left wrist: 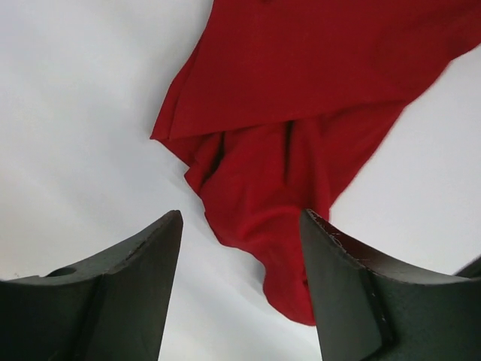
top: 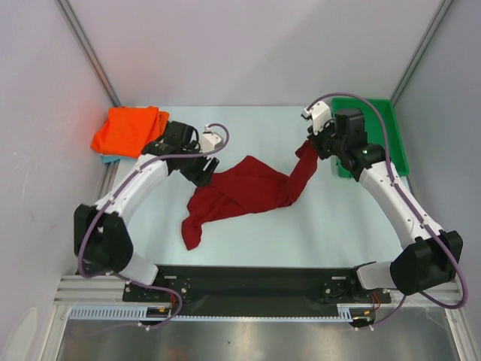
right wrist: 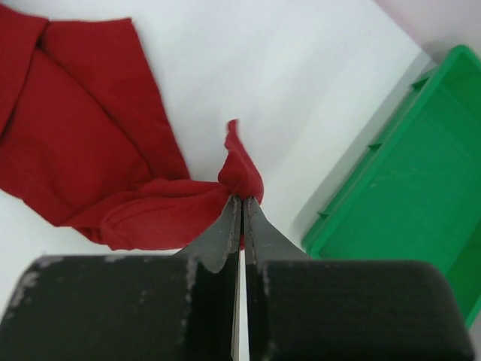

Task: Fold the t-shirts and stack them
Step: Flatten the tshirt out

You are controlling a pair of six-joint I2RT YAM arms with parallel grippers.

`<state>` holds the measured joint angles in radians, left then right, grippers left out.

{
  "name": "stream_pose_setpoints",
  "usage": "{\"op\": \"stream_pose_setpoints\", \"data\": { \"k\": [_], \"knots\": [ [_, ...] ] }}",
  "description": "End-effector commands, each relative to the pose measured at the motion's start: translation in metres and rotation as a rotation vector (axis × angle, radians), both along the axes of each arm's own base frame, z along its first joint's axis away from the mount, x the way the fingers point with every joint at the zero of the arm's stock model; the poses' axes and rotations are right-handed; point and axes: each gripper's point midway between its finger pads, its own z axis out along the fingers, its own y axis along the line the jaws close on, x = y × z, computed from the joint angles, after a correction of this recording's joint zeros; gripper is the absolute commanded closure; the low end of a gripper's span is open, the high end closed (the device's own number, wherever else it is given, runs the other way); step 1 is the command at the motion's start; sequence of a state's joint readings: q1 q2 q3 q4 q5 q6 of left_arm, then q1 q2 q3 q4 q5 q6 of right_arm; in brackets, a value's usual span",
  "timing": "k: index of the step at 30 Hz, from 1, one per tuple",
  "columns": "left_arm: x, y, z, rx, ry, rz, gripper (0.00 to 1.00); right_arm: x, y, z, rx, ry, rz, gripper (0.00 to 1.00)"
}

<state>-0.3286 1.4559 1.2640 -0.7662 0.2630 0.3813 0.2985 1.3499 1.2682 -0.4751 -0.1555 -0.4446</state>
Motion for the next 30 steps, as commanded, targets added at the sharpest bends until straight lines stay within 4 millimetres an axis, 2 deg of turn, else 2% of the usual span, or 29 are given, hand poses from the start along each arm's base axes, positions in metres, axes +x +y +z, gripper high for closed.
{"op": "stream_pose_setpoints", "data": {
  "k": [1,2,4,5,6,7,8,9,10,11,12,13,14,15,16,17,18,19,23,26,30],
  "knots": [
    [0.023,0.007,-0.017,0.069,-0.022,0.000,0.31,0.014,-0.002,0.054,0.054,-0.143,-0.014,1.00],
    [0.029,0.007,-0.032,0.089,0.012,0.009,0.31,0.013,-0.001,0.055,0.057,-0.143,-0.010,1.00],
    [0.046,0.004,-0.047,0.093,0.040,0.025,0.30,0.013,0.000,0.054,0.062,-0.140,-0.008,1.00],
    [0.052,0.001,-0.051,0.088,0.053,0.022,0.30,0.012,0.000,0.053,0.063,-0.134,-0.006,1.00],
    [0.064,-0.003,-0.045,0.072,0.038,0.024,0.29,0.012,0.001,0.052,0.064,-0.132,-0.003,1.00],
    [0.069,-0.006,-0.060,0.079,0.081,0.021,0.29,0.011,0.001,0.051,0.065,-0.130,0.000,1.00],
    [0.074,-0.010,-0.062,0.070,0.093,0.011,0.29,0.011,0.001,0.050,0.066,-0.130,0.001,1.00],
    [0.086,-0.015,-0.054,0.056,0.073,0.005,0.29,0.011,0.000,0.050,0.065,-0.132,0.000,1.00],
    [0.089,-0.019,-0.063,0.052,0.102,0.002,0.29,0.011,0.001,0.050,0.061,-0.132,0.002,1.00],
    [0.093,-0.024,-0.062,0.040,0.107,-0.007,0.29,0.011,0.000,0.050,0.058,-0.132,0.002,1.00],
    [0.102,-0.033,-0.051,0.003,0.089,-0.028,0.28,0.012,-0.001,0.048,0.056,-0.130,-0.001,1.00],
    [0.102,-0.038,-0.061,-0.004,0.127,-0.041,0.28,0.012,-0.002,0.046,0.051,-0.130,-0.001,1.00],
    [0.106,-0.042,-0.061,-0.018,0.133,-0.050,0.28,0.012,-0.003,0.046,0.051,-0.129,-0.003,1.00],
    [0.112,-0.050,-0.052,-0.047,0.128,-0.067,0.28,0.012,-0.004,0.043,0.048,-0.125,-0.004,1.00],
    [0.114,-0.053,-0.064,-0.052,0.164,-0.076,0.28,0.012,-0.005,0.042,0.045,-0.124,-0.005,1.00],
    [0.117,-0.056,-0.064,-0.061,0.177,-0.078,0.28,0.012,-0.006,0.042,0.044,-0.124,-0.008,1.00],
    [0.126,-0.062,-0.055,-0.082,0.161,-0.083,0.29,0.011,-0.006,0.040,0.042,-0.121,-0.008,1.00],
    [0.124,-0.067,-0.065,-0.093,0.206,-0.089,0.30,0.011,-0.008,0.038,0.039,-0.119,-0.011,1.00],
    [0.129,-0.085,-0.063,-0.110,0.206,-0.119,0.35,0.011,-0.015,0.035,0.030,-0.119,-0.030,1.00],
    [0.128,-0.092,-0.069,-0.090,0.220,-0.124,0.44,0.012,-0.019,0.038,0.031,-0.127,-0.040,1.00],
    [0.128,-0.085,-0.087,-0.013,0.230,-0.084,0.46,0.013,-0.025,0.040,0.030,-0.136,-0.055,1.00]
  ]
}}
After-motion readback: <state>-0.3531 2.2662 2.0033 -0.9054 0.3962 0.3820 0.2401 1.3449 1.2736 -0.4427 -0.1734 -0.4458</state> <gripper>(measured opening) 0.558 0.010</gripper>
